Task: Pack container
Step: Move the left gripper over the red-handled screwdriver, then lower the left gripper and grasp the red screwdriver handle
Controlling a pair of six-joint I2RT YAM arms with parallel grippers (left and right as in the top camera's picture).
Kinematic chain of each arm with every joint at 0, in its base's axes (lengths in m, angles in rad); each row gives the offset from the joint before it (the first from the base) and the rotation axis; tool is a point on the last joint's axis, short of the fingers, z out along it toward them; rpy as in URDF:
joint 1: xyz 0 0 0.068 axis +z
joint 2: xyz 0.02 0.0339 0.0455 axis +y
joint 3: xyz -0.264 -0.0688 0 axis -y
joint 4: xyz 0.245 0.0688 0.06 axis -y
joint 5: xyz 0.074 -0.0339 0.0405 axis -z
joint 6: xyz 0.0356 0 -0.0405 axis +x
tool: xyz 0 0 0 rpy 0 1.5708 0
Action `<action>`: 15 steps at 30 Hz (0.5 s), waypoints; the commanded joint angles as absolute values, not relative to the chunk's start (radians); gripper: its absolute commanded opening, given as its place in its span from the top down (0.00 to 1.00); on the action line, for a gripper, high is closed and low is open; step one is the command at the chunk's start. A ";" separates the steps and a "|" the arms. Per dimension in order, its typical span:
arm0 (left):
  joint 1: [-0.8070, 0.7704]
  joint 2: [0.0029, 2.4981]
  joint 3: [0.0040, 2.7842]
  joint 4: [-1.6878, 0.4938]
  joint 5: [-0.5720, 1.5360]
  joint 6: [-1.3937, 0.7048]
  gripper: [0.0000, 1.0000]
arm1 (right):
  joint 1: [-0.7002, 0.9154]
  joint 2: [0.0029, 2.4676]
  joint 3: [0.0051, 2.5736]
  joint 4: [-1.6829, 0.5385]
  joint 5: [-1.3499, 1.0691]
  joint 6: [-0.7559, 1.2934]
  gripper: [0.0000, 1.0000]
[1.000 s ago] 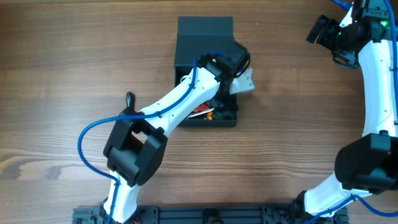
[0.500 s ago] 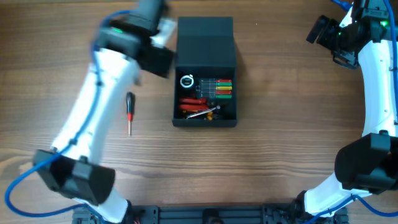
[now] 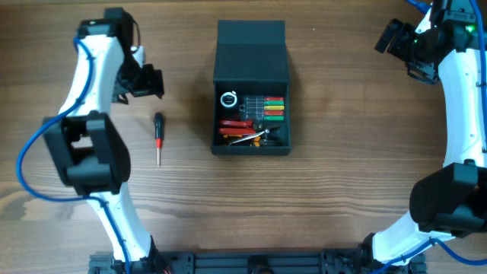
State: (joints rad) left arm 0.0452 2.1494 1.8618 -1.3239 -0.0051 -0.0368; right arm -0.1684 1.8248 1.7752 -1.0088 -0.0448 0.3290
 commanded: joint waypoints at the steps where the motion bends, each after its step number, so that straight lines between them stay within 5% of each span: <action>1: 0.017 2.215 1.863 -1.318 0.020 -0.059 0.18 | -0.168 1.840 1.772 -1.006 -0.053 0.342 0.00; 8: 0.014 2.255 1.750 -1.237 0.041 -0.037 0.28 | -0.168 1.840 1.772 -1.006 -0.053 0.342 0.00; 15: 0.014 2.255 1.592 -1.120 0.042 -0.031 0.28 | -0.168 1.840 1.772 -1.006 -0.053 0.341 0.00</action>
State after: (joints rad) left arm 0.0139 2.2398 1.6684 -1.1610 0.0250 -0.0433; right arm -0.1684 1.8244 1.7752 -1.0084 -0.0448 0.3290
